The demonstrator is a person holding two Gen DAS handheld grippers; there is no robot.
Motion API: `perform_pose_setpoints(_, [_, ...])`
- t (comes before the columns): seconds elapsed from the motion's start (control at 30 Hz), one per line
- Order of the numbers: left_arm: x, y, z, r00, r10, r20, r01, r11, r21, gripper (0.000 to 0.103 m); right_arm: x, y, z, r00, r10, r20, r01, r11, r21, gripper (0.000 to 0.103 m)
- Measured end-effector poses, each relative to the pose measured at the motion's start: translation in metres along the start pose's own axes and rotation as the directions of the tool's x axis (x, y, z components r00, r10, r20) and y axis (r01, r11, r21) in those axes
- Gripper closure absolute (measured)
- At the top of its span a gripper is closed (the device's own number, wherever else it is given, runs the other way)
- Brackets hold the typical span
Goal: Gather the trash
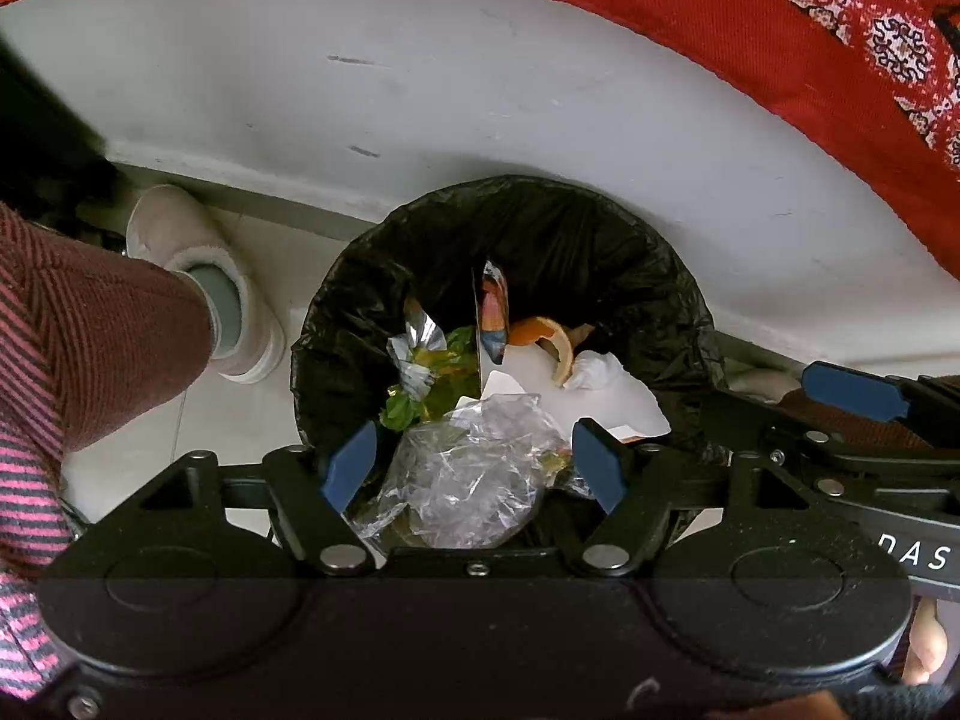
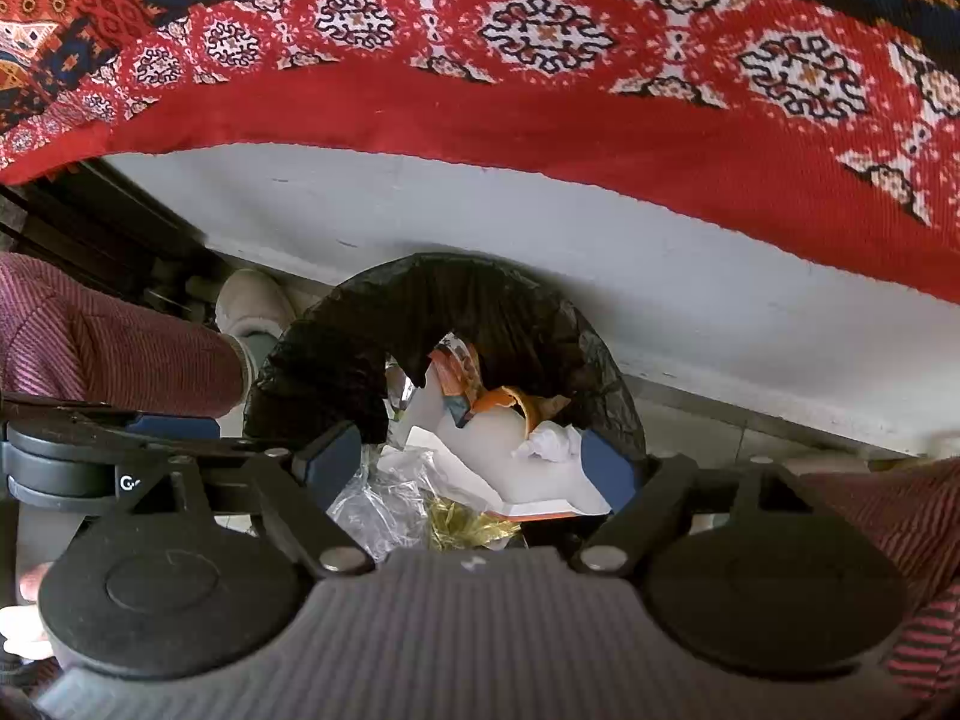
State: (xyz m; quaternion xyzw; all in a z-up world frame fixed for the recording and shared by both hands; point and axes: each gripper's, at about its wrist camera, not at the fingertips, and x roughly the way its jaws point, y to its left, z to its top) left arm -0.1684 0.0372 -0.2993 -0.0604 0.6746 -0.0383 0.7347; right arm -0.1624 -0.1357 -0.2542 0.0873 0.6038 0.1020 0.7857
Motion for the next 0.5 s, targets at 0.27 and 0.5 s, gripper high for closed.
perform_pose_setpoints(0.27, [-0.0001, -0.0005, 0.0002, 1.0, 0.002, 0.001, -0.002, 1.0, 0.002, 0.032, 0.0001, 0.0004, 0.0, 1.0, 0.0, 0.0, 0.0, 1.0, 0.0, 0.015])
perform_pose_setpoints(0.5, [-0.0016, 0.0015, 0.0009, 1.0, -0.001, 0.004, 0.001, 1.0, 0.001, 0.032, -0.0001, -0.0003, -0.0002, 1.0, -0.001, 0.001, 0.001, 1.0, 0.001, 0.015])
